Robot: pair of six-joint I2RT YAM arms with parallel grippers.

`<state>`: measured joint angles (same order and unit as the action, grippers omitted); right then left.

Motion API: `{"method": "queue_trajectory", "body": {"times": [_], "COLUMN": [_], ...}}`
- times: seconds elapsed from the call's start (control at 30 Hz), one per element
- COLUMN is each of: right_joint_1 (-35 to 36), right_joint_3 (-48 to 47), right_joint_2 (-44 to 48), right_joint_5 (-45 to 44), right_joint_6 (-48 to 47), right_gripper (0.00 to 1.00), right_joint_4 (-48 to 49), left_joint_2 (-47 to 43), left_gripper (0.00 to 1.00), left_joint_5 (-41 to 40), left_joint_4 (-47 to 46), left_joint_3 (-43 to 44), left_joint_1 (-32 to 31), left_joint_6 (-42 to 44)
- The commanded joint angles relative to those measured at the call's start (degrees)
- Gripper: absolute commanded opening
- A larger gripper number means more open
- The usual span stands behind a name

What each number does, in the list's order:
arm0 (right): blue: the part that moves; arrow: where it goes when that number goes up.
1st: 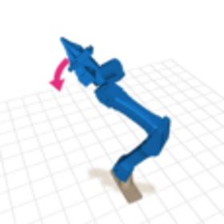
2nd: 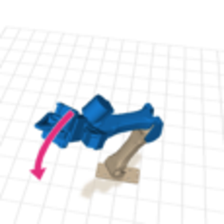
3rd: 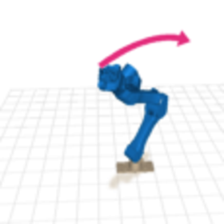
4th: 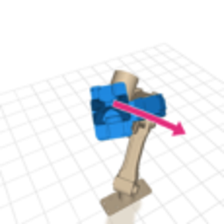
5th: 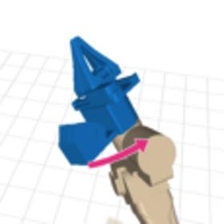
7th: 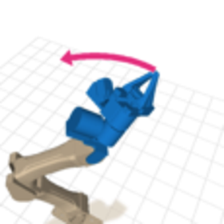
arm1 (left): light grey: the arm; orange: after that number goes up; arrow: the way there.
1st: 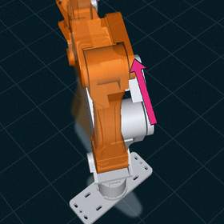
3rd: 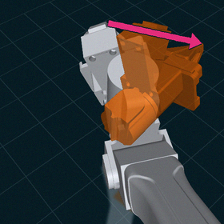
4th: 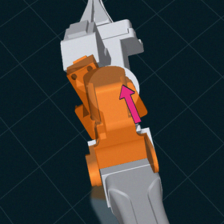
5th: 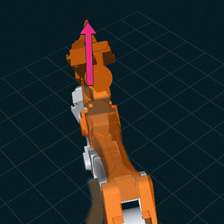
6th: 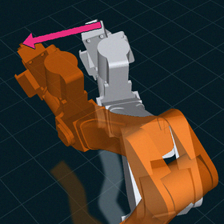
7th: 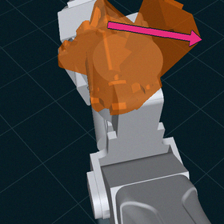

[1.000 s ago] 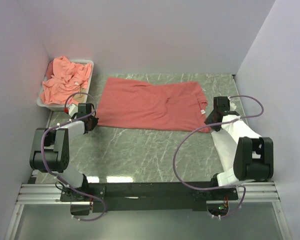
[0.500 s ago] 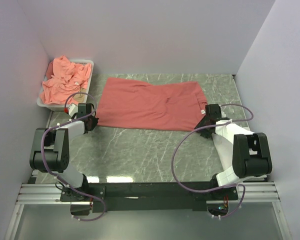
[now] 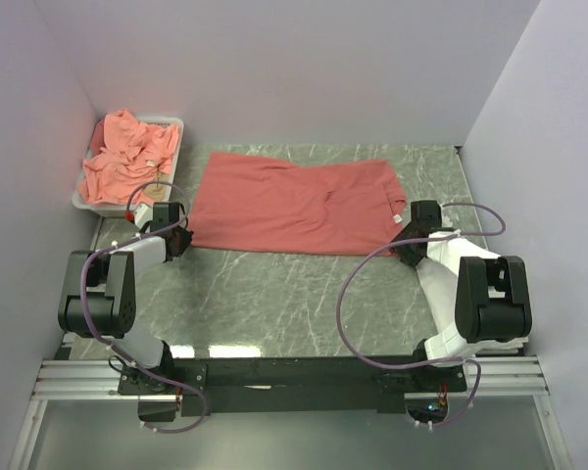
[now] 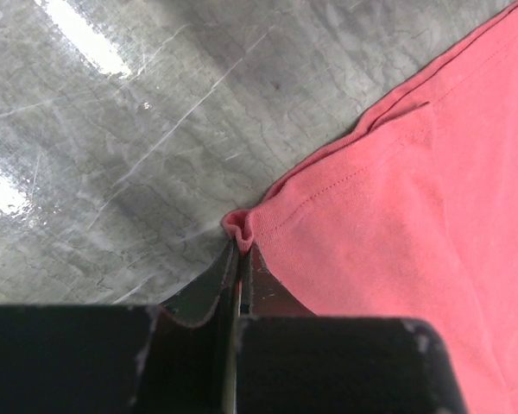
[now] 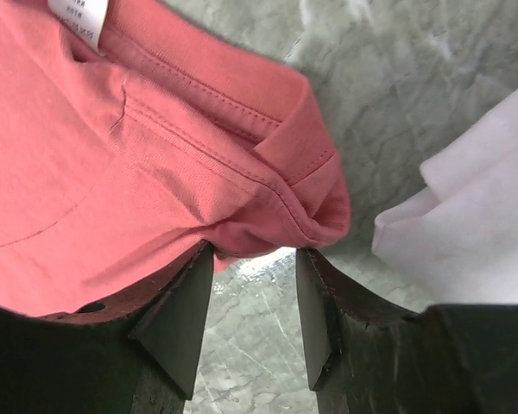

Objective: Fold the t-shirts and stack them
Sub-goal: Fold the tshirt

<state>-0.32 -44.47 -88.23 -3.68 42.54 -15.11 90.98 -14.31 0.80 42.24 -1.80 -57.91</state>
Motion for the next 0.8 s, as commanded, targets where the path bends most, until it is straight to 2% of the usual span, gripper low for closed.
{"method": "queue_trajectory", "body": {"times": [0.0,0.27,0.47,0.5,0.6,0.63,0.77], "right_joint_1": [-0.83,-0.83,-0.83,-0.91,-0.83,-0.83,-0.83], "right_joint_3": [-0.53,-0.62,-2.55,-3.25,-4.39,-4.75,-5.37], "right_joint_2": [-0.29,-0.63,-3.53,-4.14,-4.32,-4.32,-2.22], "right_joint_5": [-4.75,-4.32,-3.44,-3.44,-3.79,-3.79,-3.0], "right_joint_6": [-0.53,-0.62,-1.5,-1.67,-2.29,-2.55,-4.31], "right_gripper": [0.5,0.54,0.51,0.48,0.08,0.0,0.0], "right_joint_4": [-1.23,0.78,1.49,1.32,0.79,0.35,-2.81], "left_joint_2": [-0.54,-0.28,-0.36,-0.28,-0.45,-1.41,-4.75], "left_gripper": [0.01,0.01,0.01,0.01,0.01,0.01,0.01], "left_joint_5": [-0.46,-0.55,-0.81,-0.72,-1.07,-1.42,-4.93], "left_joint_4": [0.34,0.61,0.7,0.7,1.48,2.36,8.66], "left_joint_3": [1.53,1.44,1.44,1.44,2.14,2.15,1.88], "left_joint_1": [0.05,0.05,0.05,0.05,0.05,0.05,0.05], "left_joint_6": [0.87,0.52,0.34,0.34,0.17,-0.01,-2.72]}}
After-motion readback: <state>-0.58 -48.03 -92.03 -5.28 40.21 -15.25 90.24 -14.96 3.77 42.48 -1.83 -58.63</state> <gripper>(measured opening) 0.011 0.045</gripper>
